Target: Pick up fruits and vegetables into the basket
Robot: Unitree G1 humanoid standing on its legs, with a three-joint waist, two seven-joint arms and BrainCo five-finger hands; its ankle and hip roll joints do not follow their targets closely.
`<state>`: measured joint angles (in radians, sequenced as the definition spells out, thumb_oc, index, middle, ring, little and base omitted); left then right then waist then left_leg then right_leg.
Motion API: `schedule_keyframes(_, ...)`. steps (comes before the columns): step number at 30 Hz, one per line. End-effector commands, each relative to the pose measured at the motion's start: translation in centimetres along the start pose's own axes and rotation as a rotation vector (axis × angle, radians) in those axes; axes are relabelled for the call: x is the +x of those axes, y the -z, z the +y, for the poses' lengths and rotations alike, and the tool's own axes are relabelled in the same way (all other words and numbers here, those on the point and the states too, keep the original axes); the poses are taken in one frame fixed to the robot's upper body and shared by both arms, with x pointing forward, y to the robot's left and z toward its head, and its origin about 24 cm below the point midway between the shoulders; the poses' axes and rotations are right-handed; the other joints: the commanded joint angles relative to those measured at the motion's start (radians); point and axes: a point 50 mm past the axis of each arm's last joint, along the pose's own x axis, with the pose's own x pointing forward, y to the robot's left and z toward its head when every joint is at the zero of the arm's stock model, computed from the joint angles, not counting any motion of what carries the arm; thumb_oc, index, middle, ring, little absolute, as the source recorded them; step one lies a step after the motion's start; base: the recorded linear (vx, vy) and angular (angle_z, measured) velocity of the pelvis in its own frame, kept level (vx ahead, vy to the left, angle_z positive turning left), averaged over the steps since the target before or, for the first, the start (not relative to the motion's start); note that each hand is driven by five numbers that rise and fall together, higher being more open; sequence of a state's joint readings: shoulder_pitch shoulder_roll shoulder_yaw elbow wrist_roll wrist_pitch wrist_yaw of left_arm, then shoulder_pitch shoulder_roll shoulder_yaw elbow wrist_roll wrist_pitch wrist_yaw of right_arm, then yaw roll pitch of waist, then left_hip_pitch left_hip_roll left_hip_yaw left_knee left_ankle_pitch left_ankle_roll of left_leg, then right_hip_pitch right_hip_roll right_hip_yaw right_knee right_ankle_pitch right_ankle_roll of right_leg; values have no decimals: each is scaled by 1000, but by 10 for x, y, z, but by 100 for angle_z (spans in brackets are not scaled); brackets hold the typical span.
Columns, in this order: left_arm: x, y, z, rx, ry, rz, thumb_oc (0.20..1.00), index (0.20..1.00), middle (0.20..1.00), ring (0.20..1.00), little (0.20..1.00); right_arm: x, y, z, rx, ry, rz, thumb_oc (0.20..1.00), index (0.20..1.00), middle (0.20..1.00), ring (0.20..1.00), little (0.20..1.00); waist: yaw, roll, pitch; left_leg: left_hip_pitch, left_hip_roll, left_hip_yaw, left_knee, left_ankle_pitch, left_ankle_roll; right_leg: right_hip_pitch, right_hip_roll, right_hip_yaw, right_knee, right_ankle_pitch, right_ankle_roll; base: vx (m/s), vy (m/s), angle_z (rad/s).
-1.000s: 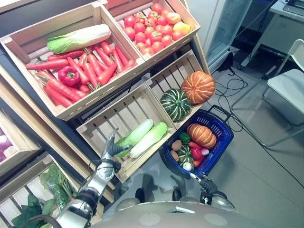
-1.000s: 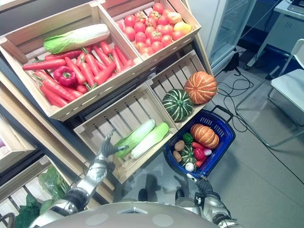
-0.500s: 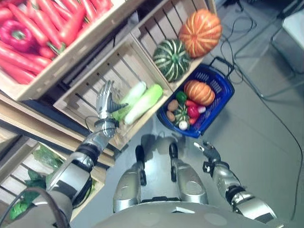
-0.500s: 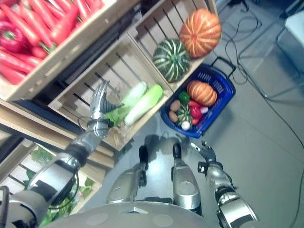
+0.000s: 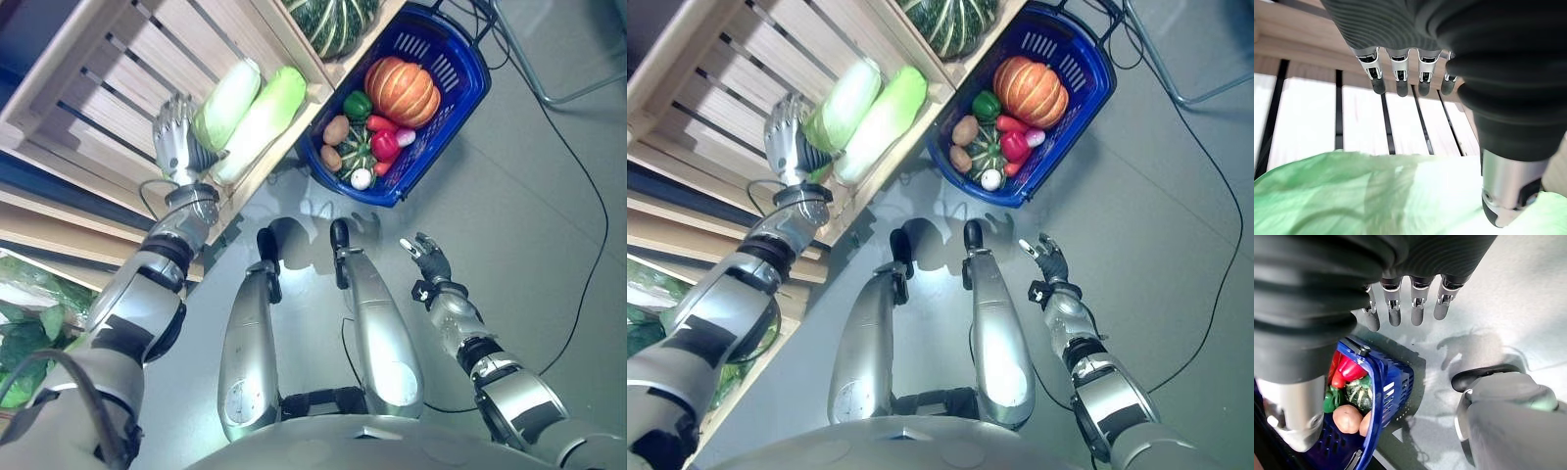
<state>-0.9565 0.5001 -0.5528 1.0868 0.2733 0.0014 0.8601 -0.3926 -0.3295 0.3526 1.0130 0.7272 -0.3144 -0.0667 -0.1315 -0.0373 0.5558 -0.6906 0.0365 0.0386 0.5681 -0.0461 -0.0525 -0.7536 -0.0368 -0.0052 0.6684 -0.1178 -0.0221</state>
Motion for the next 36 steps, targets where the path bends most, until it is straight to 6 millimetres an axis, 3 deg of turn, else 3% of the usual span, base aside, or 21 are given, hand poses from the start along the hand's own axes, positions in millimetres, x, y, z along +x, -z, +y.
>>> schedule_keyframes(1, 13, 12, 22, 16, -162, 45, 1000, 1000, 1000, 1000, 1000, -10, 8, -11, 11, 23, -11, 1000, 1000, 1000, 1000, 1000, -6, -12, -36, -59, -26, 44, 83, -70, 29, 33, 29, -36, -7, -12, 19, -18, -7, 3)
schedule_keyframes(8, 22, 14, 34, 16, -255, 124, 1000, 1000, 1000, 1000, 1000, -9, 7, -12, 17, 37, -15, 1000, 1000, 1000, 1000, 1000, -6, -14, -36, -91, -47, 38, 78, -64, 27, -2, 51, -22, -2, -9, 19, -14, -16, -2)
schedule_keyframes(12, 21, 27, 41, 8, -333, 185, 1000, 1000, 1000, 1000, 1000, -10, 8, -13, 32, 41, -27, 1000, 1000, 1000, 1000, 1000, -5, -18, -36, -98, -54, 39, 74, -64, 27, -2, 56, -13, -26, -4, 19, 0, 0, 0)
schedule_keyframes(25, 21, 37, 41, 140, -293, 289, 1000, 1000, 1000, 1000, 1000, -9, 0, -9, 38, 38, -80, 1000, 1000, 1000, 1000, 1000, -15, -21, -36, -111, -50, 60, 43, -64, 27, -17, 52, -13, -72, 7, 20, 1, 0, 0)
schedule_keyframes(36, 19, 25, 28, 203, -162, 222, 1000, 1000, 1000, 1000, 1000, -9, -9, 6, 52, -13, -130, 1000, 1000, 1000, 1000, 1000, -22, -25, -36, -143, -40, 67, 47, -62, 33, -61, 49, -19, -51, 9, 21, 9, 0, 0)
